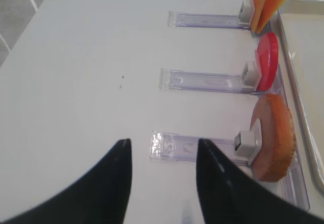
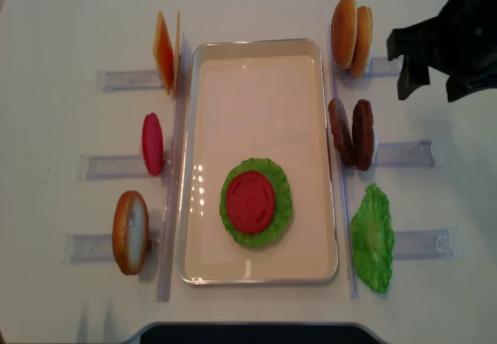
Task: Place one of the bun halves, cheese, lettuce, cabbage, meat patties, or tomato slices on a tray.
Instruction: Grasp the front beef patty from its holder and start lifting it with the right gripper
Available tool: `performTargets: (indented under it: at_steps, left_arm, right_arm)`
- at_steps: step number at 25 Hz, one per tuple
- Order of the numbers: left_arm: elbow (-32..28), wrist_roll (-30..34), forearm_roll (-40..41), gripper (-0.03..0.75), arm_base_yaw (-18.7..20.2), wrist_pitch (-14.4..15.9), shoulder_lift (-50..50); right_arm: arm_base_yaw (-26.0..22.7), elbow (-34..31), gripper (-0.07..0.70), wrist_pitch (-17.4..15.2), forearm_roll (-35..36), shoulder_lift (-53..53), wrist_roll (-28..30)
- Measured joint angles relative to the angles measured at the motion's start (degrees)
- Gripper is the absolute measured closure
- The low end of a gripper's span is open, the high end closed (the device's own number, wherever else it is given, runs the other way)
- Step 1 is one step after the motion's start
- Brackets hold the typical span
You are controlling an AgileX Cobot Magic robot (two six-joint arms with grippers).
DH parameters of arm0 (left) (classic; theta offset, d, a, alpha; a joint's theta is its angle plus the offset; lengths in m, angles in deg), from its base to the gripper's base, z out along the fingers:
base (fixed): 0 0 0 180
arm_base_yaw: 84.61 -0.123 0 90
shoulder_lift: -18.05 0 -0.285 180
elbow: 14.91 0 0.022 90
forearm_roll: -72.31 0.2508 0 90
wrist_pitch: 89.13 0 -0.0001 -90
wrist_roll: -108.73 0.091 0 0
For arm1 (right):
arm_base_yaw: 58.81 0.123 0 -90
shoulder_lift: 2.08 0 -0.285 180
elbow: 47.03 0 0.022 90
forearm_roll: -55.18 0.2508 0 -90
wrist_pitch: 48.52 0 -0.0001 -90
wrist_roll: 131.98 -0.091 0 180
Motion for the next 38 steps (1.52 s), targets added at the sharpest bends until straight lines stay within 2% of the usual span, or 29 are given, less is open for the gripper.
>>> performTargets:
  at_steps: [7,17,23,32,38]
  left_arm:
    - [0.00,0.00,0.00,0.433,0.00,0.00,0.00]
    - [0.00,0.00,0.00,0.472,0.00,0.00,0.00]
    - [0.00,0.00,0.00,0.489,0.00,0.00,0.00]
    - [0.00,0.00,0.00,0.575,0.00,0.00,-0.06]
    - [0.00,0.00,0.00,0.630,0.00,0.00,-0.06]
  right_arm:
    - [9.26,3.20,0.122,0.47,-1.48,1.11,-8.17]
    - [16.49,6.18,0.122,2.14,-2.90,6.59,-14.78]
    - [16.96,6.23,0.122,4.09,-4.34,10.46,-15.17]
    - [17.22,6.73,0.122,7.19,-4.41,13.91,-13.99]
    - [17.23,6.73,0.122,7.77,-4.46,16.10,-13.14]
